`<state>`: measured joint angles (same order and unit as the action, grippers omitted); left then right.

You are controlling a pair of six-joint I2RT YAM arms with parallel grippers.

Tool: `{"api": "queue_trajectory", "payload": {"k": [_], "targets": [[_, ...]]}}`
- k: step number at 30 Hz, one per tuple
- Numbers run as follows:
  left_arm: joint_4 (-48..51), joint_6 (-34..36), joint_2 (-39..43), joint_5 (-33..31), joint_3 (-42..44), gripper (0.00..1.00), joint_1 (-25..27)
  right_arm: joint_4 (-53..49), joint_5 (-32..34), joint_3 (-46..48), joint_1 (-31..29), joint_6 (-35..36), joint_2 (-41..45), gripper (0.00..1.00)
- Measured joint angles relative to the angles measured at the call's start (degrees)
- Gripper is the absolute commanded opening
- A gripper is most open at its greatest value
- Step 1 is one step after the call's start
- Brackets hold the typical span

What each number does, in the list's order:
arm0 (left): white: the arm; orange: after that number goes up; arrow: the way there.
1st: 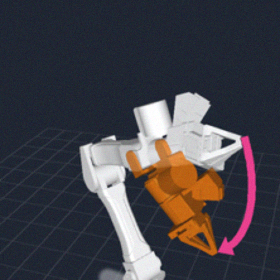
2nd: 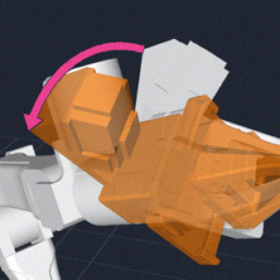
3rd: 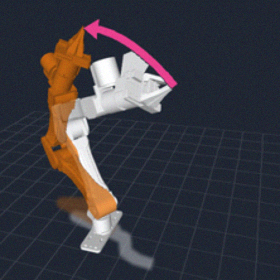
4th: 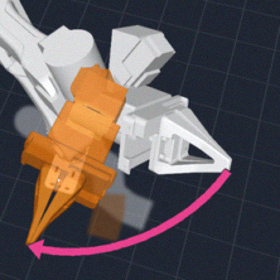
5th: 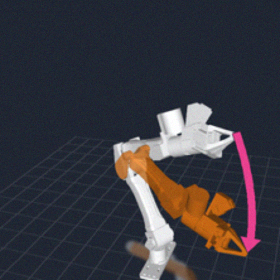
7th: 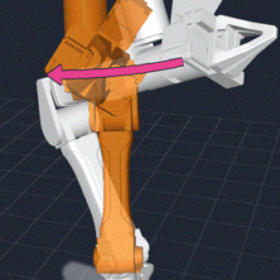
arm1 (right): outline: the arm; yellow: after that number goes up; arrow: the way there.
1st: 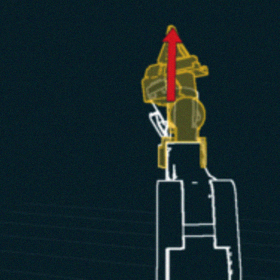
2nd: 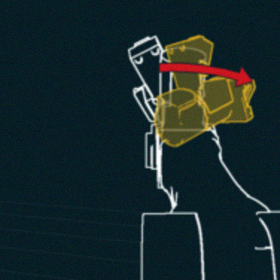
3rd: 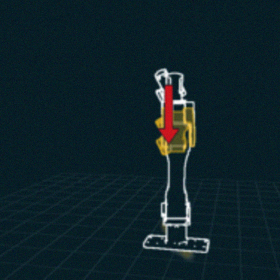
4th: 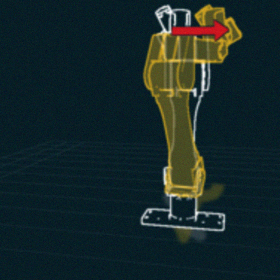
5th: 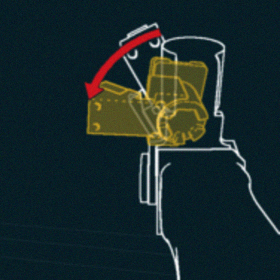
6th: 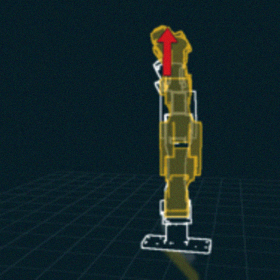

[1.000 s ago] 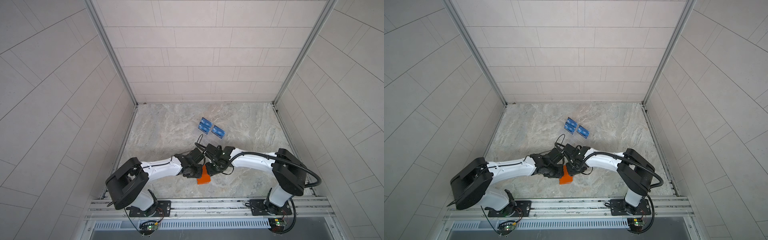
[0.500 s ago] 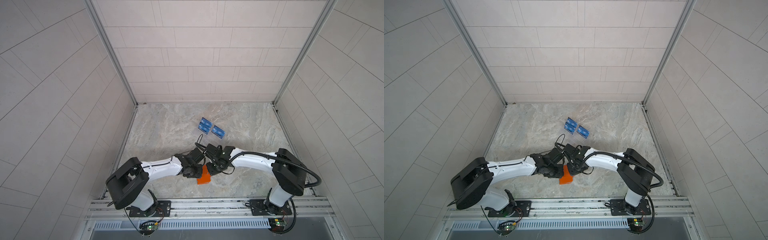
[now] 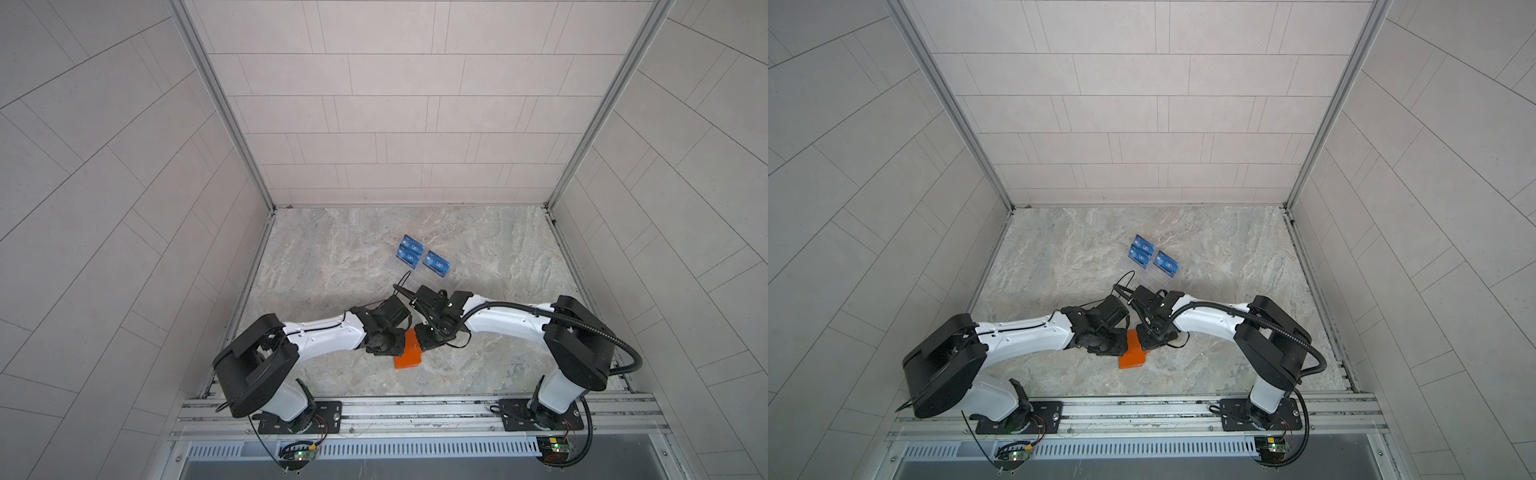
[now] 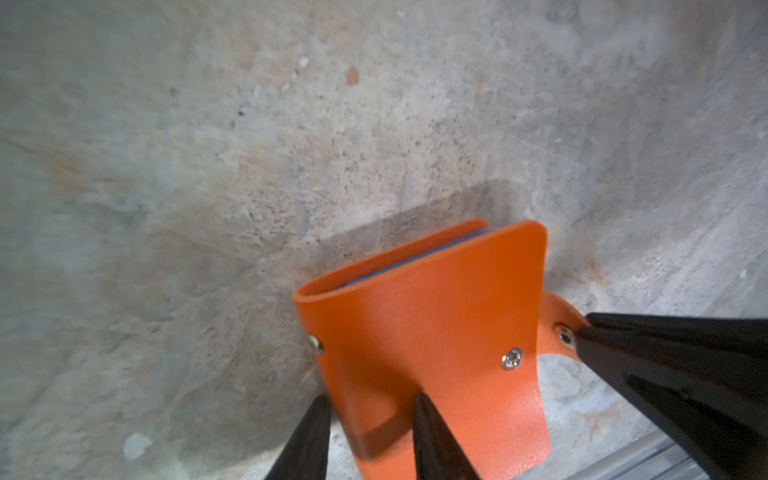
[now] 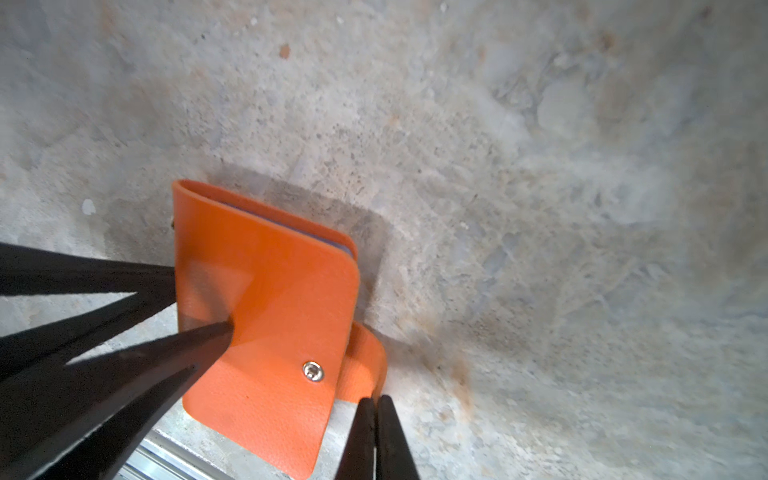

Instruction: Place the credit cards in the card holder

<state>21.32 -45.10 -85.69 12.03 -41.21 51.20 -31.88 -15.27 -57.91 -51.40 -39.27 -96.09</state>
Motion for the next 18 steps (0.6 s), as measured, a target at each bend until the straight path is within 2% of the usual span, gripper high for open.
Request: {"api": "queue_trajectory", "payload": {"k": [11, 18], "targets": [[0.00, -0.02, -0.02, -0.11, -0.02, 0.37, 0.09, 7.04, -6.58, 3.58, 1.90, -2.14, 1.25, 0.00], [-0.02, -0.02, -0.02, -0.11, -0.02, 0.37, 0.11, 8.26, -7.32, 3.91, 1.92, -2.80, 1.29, 0.00]]}}
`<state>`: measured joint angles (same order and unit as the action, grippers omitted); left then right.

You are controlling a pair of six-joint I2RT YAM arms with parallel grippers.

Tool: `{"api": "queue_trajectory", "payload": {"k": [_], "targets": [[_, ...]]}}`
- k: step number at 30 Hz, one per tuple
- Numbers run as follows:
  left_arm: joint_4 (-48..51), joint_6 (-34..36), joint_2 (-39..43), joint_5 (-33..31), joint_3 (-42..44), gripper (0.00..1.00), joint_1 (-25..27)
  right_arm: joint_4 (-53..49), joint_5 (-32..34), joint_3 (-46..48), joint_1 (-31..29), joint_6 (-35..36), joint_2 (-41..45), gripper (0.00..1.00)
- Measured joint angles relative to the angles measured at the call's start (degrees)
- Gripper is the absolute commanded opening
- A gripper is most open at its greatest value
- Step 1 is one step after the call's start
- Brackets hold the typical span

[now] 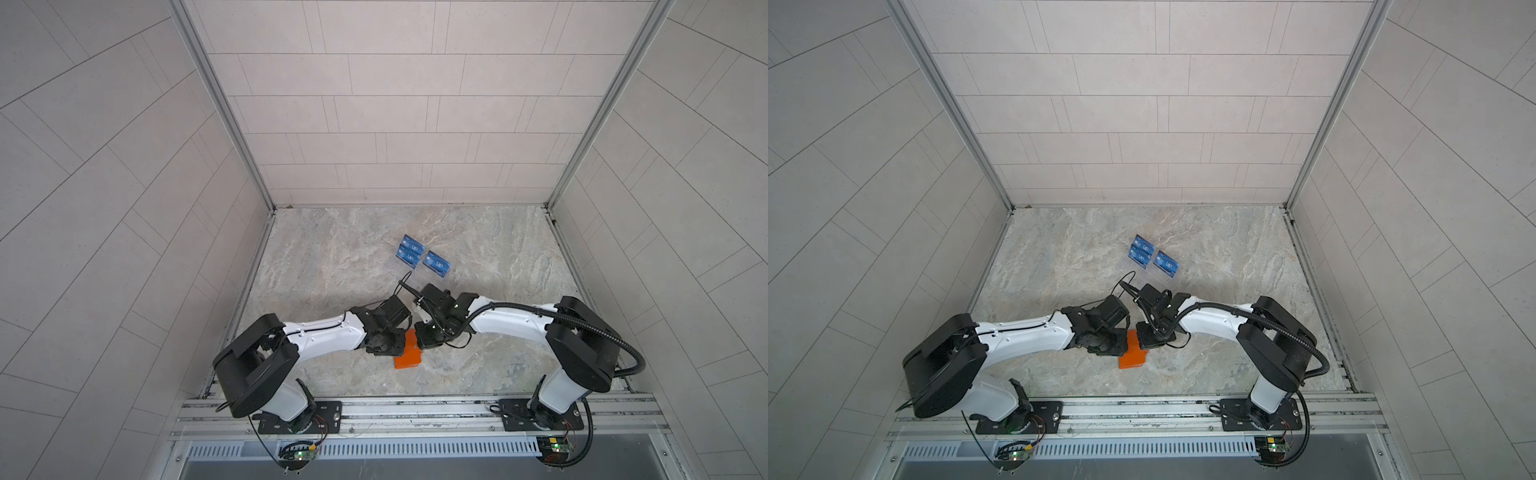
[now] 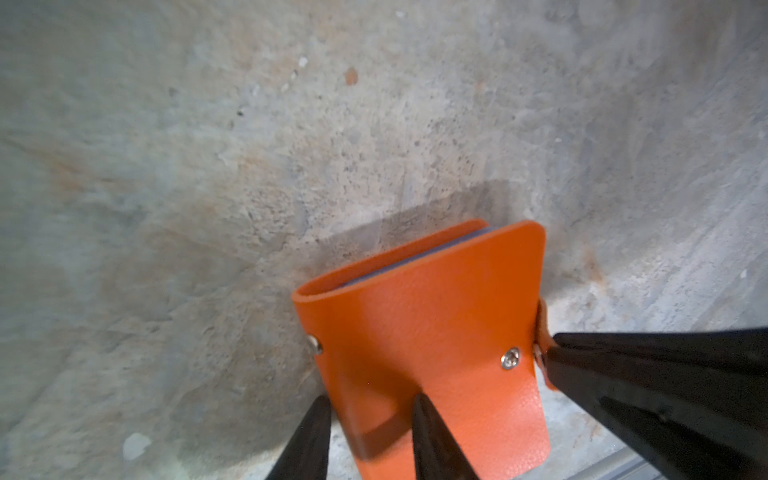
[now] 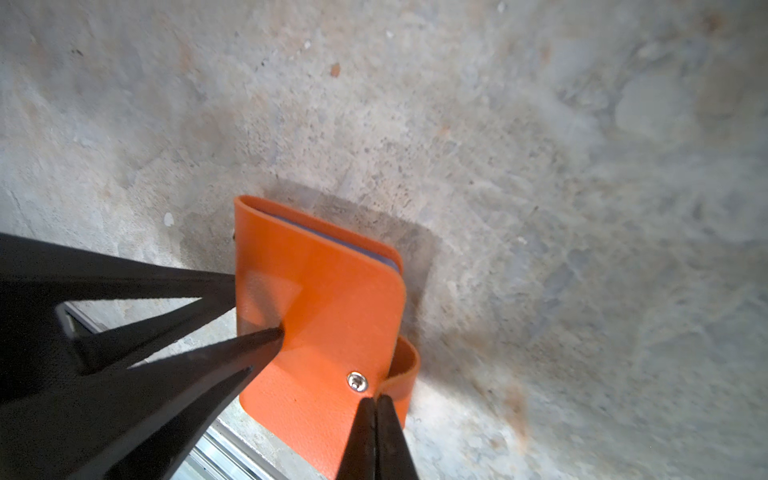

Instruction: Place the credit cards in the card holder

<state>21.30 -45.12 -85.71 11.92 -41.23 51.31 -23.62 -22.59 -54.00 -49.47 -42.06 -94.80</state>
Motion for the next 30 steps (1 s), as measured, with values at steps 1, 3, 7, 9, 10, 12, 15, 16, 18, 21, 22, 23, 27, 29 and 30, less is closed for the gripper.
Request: {"api": "queue_trajectory", "payload": {"k": [1, 3, 7, 9, 10, 12, 15, 16, 18, 21, 22, 23, 27, 29, 30], "targets": [[0.00, 0.00, 0.00, 0.00, 0.00, 0.37, 0.00, 0.09, -0.04, 0.04, 0.00, -0.04, 0.00, 0.00], [0.00, -0.02, 0.00, 0.00, 0.00, 0.37, 0.00, 0.24, -0.13, 0.11, 0.00, -0.20, -0.02, 0.00], [-0.02, -0.02, 0.00, 0.00, 0.00, 0.37, 0.00, 0.55, -0.17, 0.22, 0.02, -0.31, 0.00, 0.00], [-0.02, -0.02, 0.00, 0.00, 0.00, 0.37, 0.00, 1.03, -0.26, 0.52, 0.02, -0.42, 0.00, 0.00], [-0.02, -0.02, 0.00, 0.00, 0.00, 0.37, 0.00, 1.16, -0.31, 0.59, 0.04, -0.42, 0.00, 0.00], [-0.02, -0.02, 0.00, 0.00, 0.00, 0.37, 0.00, 1.25, -0.37, 0.59, 0.04, -0.42, 0.00, 0.00], [-0.02, 0.00, 0.07, -0.07, 0.02, 0.39, 0.02, 1.33, -0.44, 0.59, 0.04, -0.42, -0.04, 0.00], [-0.07, -0.04, 0.17, -0.22, 0.09, 0.40, 0.07, 1.36, -0.44, 0.59, 0.04, -0.42, -0.13, 0.00], [-0.42, -0.15, 0.61, -0.50, 0.57, 0.43, 0.13, 1.49, -0.52, 0.57, 0.04, -0.42, -0.37, 0.00], [-2.38, -0.48, 1.70, -0.07, 1.86, 0.48, 0.42, 2.08, -0.96, 0.57, 0.02, -0.44, -0.72, 0.00], [-3.15, -0.68, 2.03, 0.17, 2.32, 0.49, 0.61, 2.27, -1.09, 0.57, 0.02, -0.44, -0.81, 0.00], [-3.80, -0.90, 2.34, 0.24, 2.69, 0.49, 0.70, 2.38, -1.18, 0.57, 0.02, -0.44, -0.87, 0.00], [-5.44, -1.62, 2.93, 0.48, 3.58, 0.50, 0.79, 2.43, -1.27, 0.57, 0.02, -0.44, -0.87, 0.00], [-5.51, -1.81, 2.89, 0.46, 3.58, 0.49, 0.81, 2.43, -1.27, 0.57, 0.02, -0.44, -0.87, 0.00], [-5.49, -1.81, 2.80, 0.42, 3.58, 0.48, 0.81, 2.43, -1.27, 0.57, 0.02, -0.44, -0.87, 0.00]]}}
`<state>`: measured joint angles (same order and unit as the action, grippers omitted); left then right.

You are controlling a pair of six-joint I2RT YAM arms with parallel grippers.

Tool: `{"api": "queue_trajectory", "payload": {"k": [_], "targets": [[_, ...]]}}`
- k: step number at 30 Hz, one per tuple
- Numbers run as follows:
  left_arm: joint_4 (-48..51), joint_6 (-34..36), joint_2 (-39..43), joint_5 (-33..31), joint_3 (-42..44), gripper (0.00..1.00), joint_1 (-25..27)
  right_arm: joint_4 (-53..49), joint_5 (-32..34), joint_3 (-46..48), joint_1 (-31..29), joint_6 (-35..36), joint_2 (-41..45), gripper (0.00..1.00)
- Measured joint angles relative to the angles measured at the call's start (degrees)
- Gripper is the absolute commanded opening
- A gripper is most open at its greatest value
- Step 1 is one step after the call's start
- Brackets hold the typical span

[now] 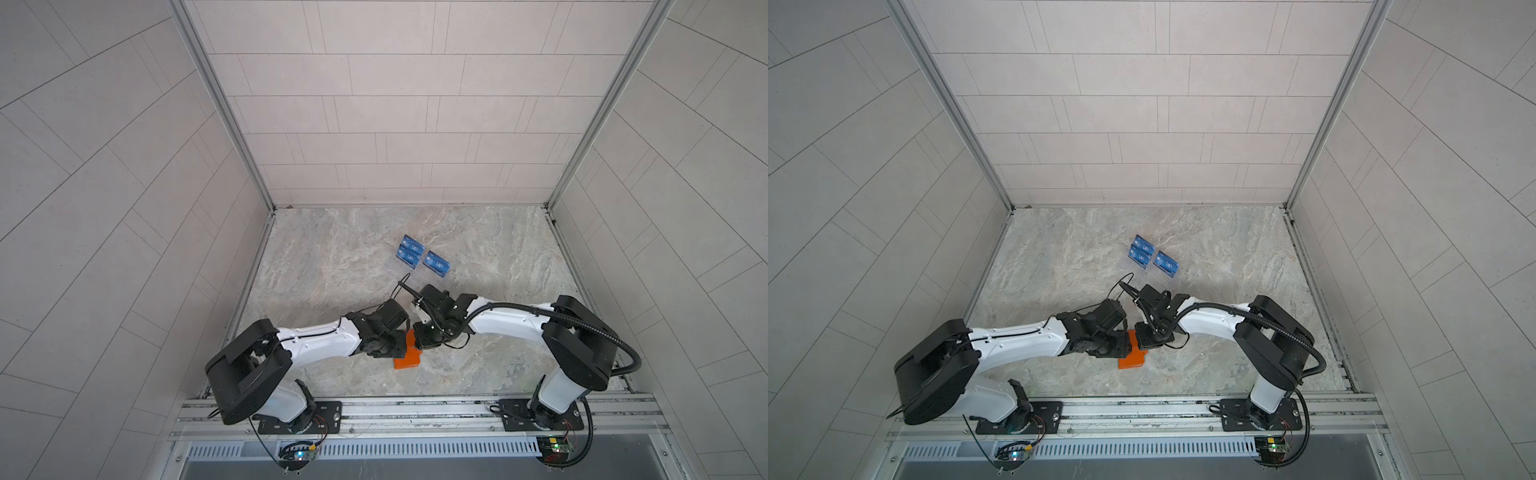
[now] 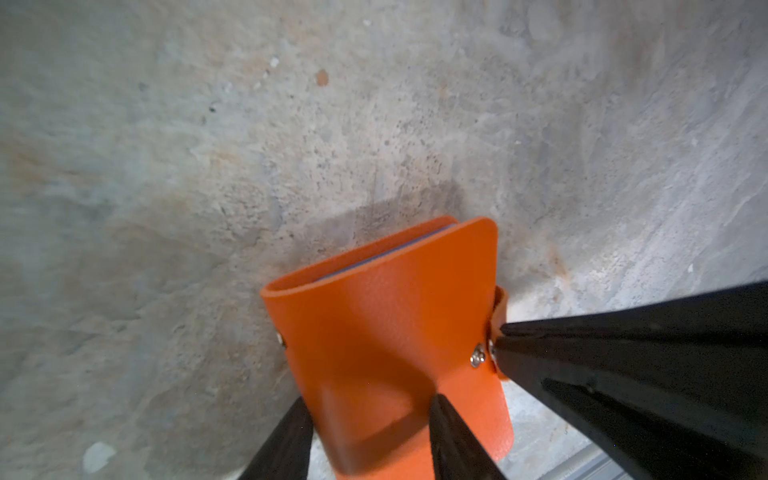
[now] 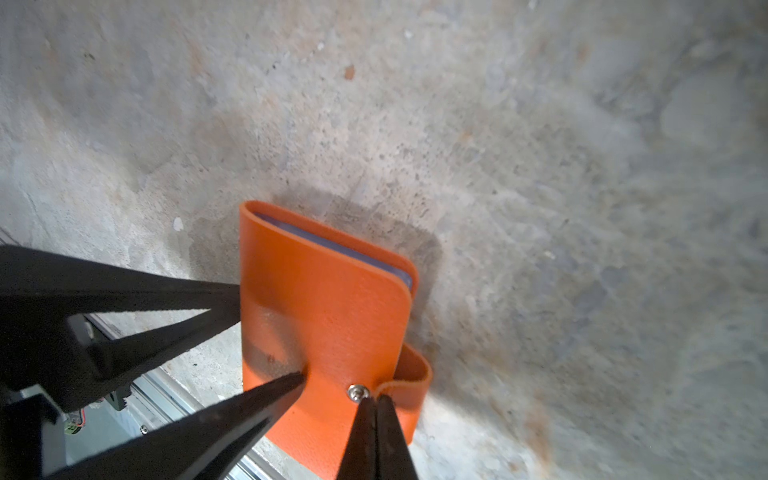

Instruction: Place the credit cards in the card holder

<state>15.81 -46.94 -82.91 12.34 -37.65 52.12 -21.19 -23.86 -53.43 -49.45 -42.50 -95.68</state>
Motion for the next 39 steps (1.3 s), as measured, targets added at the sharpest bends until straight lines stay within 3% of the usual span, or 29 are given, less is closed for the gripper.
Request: {"api": "queue_trajectory", "payload": {"k": [9, 27, 39], "targets": [[1.73, -0.07, -1.51, -1.22, -0.85, 0.34, -0.02, 2.34, -0.59, 2.23, 0.52, -0.70, 1.62, 0.00], [3.13, 0.09, -2.47, -1.92, -2.05, 0.35, 0.13, 7.67, -5.40, 5.07, 2.38, -1.46, 4.07, 0.00], [3.28, 0.09, -2.27, -1.90, -2.23, 0.35, 0.15, 4.37, -5.33, 1.49, 2.32, 0.48, 0.87, 0.00]]}}
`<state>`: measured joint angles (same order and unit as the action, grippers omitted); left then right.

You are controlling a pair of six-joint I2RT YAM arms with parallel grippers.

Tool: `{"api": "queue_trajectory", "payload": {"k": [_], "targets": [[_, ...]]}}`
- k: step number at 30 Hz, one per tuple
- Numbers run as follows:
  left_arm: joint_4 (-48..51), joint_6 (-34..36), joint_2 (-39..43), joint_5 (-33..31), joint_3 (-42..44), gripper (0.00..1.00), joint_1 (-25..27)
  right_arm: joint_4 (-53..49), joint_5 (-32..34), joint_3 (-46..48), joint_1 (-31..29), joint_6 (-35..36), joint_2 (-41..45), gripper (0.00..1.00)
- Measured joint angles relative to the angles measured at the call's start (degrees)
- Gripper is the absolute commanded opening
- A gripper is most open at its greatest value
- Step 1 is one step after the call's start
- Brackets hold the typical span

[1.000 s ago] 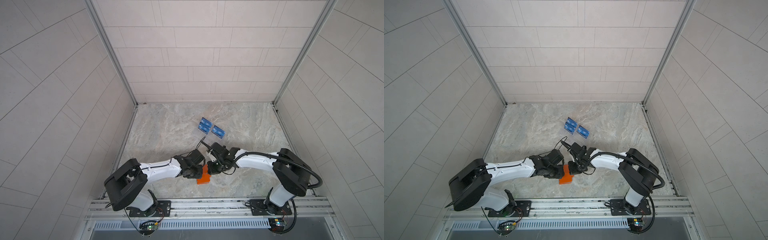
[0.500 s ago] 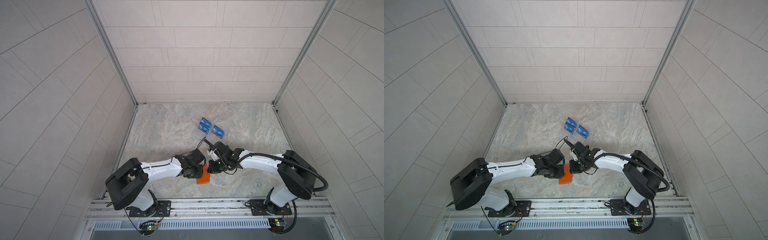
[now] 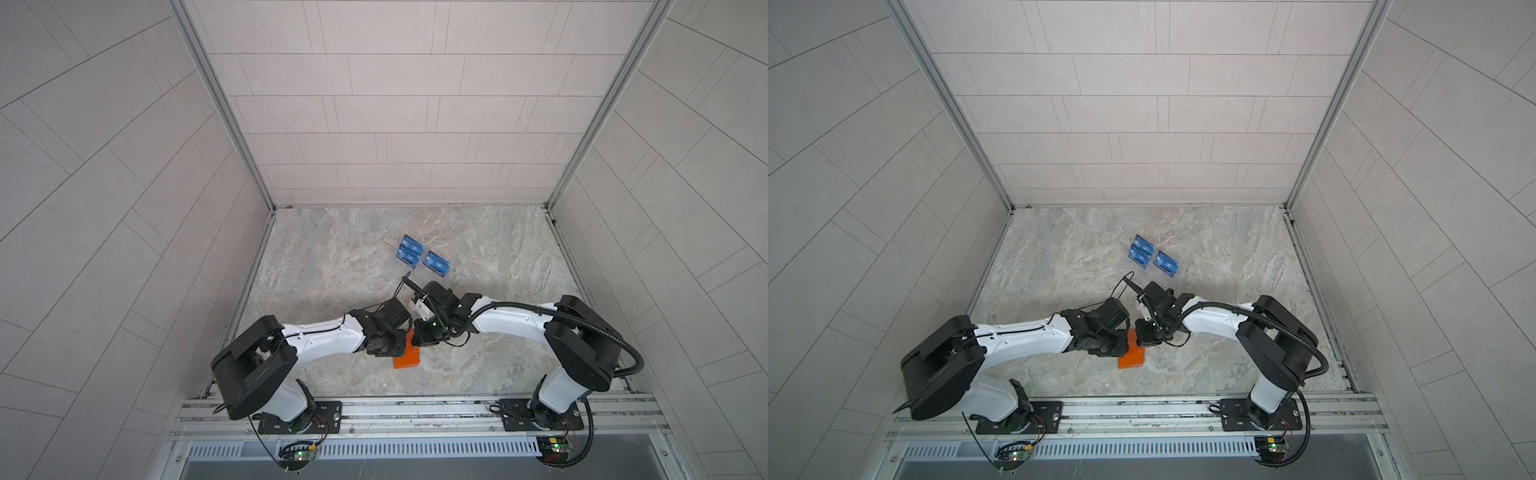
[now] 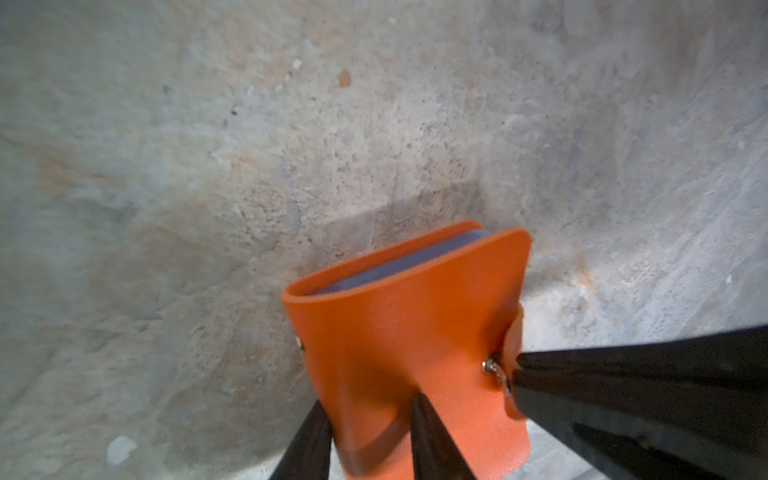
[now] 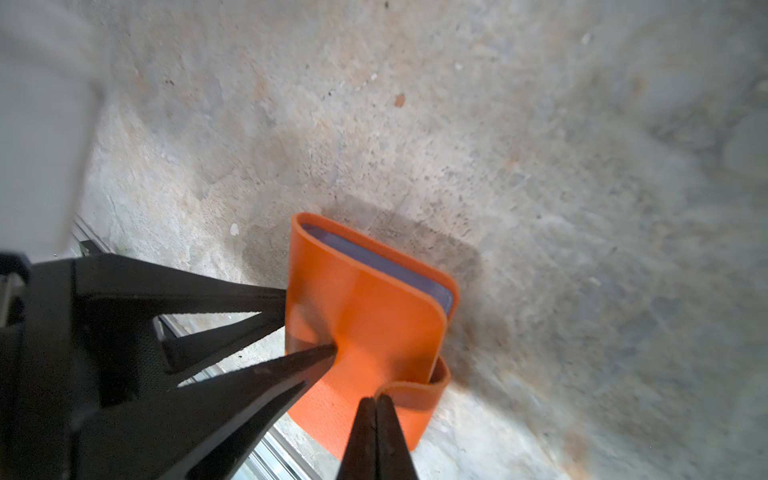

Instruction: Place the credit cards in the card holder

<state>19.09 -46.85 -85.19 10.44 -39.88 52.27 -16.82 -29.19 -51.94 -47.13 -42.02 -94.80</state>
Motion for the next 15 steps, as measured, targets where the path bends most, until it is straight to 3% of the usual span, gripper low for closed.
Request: {"api": "queue_trajectory", "payload": {"k": [15], "targets": [[0.00, -0.04, 0.02, 0.00, -0.02, 0.35, 0.00, -3.80, 0.79, -1.99, -0.11, 2.97, -1.22, 0.00]]}}
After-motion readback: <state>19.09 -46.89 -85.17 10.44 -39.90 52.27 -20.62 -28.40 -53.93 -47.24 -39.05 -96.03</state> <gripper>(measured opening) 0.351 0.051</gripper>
